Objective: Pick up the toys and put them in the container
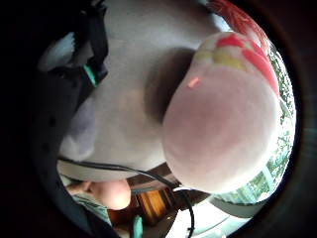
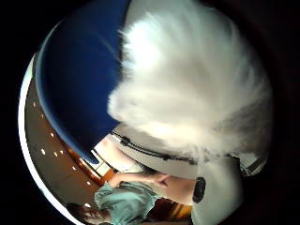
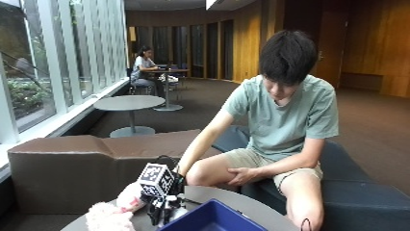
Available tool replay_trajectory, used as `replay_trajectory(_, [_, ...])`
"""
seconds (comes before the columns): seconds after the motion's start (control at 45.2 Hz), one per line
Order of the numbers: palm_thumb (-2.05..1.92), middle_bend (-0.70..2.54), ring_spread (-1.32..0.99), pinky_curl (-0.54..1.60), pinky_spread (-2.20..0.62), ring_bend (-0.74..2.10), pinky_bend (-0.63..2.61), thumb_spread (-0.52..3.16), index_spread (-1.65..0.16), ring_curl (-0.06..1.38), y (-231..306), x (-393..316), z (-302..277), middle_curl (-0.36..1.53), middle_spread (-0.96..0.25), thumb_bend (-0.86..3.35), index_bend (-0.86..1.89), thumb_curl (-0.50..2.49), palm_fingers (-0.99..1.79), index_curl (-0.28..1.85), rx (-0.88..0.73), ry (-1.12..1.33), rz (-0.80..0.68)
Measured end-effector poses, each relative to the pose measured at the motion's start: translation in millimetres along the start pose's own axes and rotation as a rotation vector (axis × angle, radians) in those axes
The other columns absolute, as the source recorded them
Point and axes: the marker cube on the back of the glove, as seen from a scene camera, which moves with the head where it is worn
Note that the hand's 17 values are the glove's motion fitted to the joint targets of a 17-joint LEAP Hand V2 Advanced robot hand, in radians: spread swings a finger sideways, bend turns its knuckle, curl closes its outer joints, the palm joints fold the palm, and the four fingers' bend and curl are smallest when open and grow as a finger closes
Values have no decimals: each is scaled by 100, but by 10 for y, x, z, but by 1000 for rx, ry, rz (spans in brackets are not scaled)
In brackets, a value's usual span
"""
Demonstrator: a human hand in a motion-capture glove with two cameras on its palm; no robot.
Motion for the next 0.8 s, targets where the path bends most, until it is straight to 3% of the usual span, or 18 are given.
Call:
replay_trajectory(0.243, [63,27,-25,39,-32,102,122,123,-22,45,-86,-68,22,14,-5,19,16,44,82,21,159,-4,60])
replay_trajectory(0.398, [68,52,-29,39,-36,121,110,107,-23,54,-4,-29,-78,22,-10,17,19,52,118,22,50,-17,129])
replay_trajectory(0.575, [70,73,-30,42,-37,131,111,96,-23,60,370,118,-707,31,-13,14,28,59,118,27,78,-71,156])
replay_trajectory(0.796, [73,90,-29,46,-37,136,114,85,-24,62,1011,-114,-2212,41,-17,13,40,68,115,35,261,15,180])
